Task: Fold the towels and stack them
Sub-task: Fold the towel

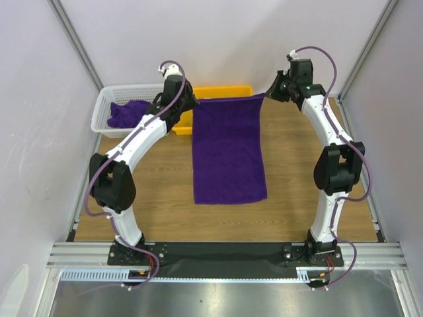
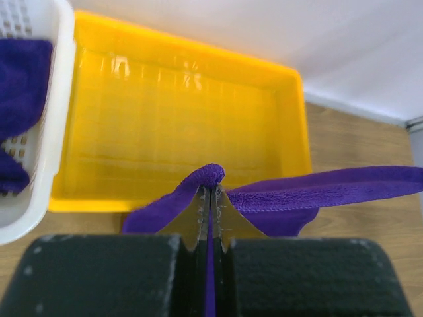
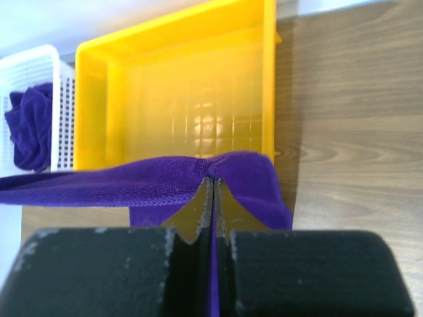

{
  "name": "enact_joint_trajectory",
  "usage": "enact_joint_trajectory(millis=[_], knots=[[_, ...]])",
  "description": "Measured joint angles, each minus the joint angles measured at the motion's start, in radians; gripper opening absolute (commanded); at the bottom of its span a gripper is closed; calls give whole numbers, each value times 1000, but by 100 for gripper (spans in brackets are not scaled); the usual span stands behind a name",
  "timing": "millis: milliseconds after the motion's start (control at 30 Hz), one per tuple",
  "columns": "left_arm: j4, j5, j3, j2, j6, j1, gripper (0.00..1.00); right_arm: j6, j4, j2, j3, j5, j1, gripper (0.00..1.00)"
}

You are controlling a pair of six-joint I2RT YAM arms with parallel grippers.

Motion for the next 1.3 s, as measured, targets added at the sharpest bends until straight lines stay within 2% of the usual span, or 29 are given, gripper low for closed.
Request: enact_joint_trajectory(millis=[200, 600, 867, 1300], knots=[[10, 39, -174, -71, -1, 8, 0, 8, 11, -93, -174, -32, 3, 0], [53, 113, -526, -337, -25, 7, 0, 55, 14, -362, -578, -85, 26, 0], [101, 179, -780, -367, -73, -5, 0, 78, 17, -434, -844, -105, 45, 0], [105, 192, -877, -422, -75, -70, 0, 117, -26, -605, -1014, -89, 59, 0]])
